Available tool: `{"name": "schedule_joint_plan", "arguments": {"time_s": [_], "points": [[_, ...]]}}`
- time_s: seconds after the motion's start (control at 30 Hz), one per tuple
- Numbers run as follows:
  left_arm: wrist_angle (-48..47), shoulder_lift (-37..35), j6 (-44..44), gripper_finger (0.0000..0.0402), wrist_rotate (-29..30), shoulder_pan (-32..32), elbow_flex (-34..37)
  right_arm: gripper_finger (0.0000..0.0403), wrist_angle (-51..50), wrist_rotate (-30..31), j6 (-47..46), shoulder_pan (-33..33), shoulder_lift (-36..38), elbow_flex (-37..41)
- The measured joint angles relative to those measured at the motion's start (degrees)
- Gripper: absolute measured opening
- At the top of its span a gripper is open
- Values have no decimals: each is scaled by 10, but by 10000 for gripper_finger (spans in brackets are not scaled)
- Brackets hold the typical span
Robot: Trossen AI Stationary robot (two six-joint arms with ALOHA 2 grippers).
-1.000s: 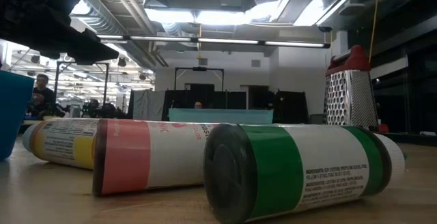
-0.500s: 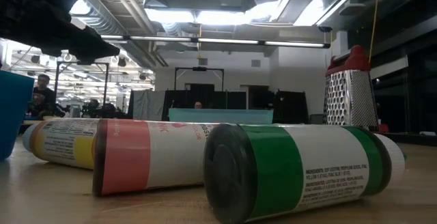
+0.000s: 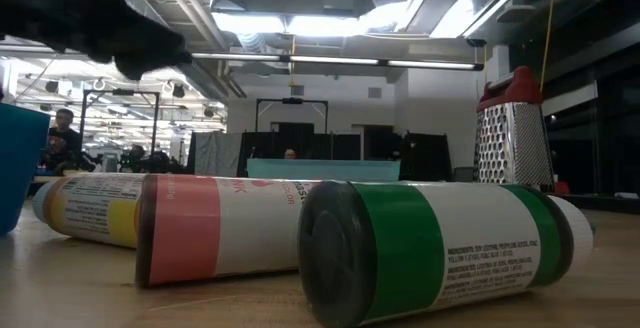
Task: Pick & Place Food Item
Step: Put the purple food coloring bottle into the dark blue bin
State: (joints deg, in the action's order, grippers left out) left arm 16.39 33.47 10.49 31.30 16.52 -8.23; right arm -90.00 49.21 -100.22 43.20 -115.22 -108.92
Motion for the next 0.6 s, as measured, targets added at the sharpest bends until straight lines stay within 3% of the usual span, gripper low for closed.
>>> {"name": "schedule_joint_plan", "arguments": {"time_s": [0.2,0.3,0.47,0.6], "points": [[-141,5,117,226,6,-73,-30,185,0,131,116,-77,0,0],[-137,10,122,226,-11,-84,-30,185,0,161,183,-118,1,0],[-136,18,106,226,30,-84,-30,185,0,189,284,-178,19,0],[-143,25,131,226,19,-84,-30,185,0,236,350,-219,42,0]]}}
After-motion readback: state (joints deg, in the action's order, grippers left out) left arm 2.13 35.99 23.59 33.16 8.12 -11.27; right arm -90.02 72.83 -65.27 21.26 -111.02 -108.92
